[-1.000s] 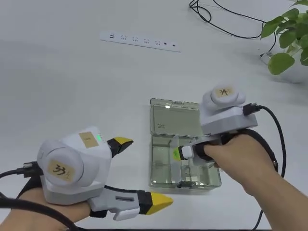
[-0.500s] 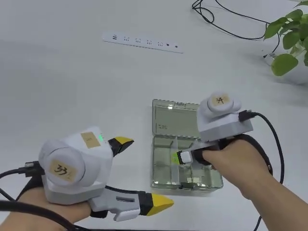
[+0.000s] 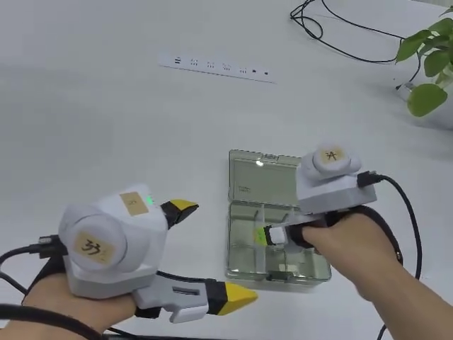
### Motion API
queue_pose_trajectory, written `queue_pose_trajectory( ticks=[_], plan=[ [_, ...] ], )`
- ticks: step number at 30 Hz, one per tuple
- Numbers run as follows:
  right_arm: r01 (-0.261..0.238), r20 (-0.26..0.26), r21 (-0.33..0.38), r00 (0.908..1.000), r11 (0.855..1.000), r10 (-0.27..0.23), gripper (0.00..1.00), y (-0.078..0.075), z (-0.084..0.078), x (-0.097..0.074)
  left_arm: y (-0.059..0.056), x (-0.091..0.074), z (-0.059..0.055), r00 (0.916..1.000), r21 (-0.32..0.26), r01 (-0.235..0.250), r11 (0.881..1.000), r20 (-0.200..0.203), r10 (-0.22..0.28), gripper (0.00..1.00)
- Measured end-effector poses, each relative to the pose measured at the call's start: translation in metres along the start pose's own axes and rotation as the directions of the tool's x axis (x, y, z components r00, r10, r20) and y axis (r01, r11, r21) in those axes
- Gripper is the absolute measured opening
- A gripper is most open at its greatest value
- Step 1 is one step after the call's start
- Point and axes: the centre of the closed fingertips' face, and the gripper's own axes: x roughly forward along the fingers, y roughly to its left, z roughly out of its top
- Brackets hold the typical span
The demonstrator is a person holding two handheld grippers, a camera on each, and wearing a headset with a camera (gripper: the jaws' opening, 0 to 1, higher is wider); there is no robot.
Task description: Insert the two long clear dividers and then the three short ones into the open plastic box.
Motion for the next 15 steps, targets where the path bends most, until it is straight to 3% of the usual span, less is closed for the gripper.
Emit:
queue_pose_trajectory(
  ticks=[1,9,15],
  plan=[
    [-0.027,0.02,0.018,0.9994,0.999,0.027,0.15,0.003,0.003,-0.002,0.0,-0.001,0.0,1.0,0.001,-0.004,1.0,-0.002,0.004,0.9],
    [-0.094,0.098,0.032,0.9911,0.995,0.09,0.2,0.004,0.012,-0.025,-0.002,-0.006,0.004,0.9994,0.004,-0.033,0.999,0.001,0.033,0.9],
    [-0.17,0.169,0.028,0.9719,0.985,0.163,0.26,0.008,0.02,-0.048,-0.004,-0.008,0.008,0.9989,0.012,-0.046,0.999,0.002,0.046,0.9]
  ],
)
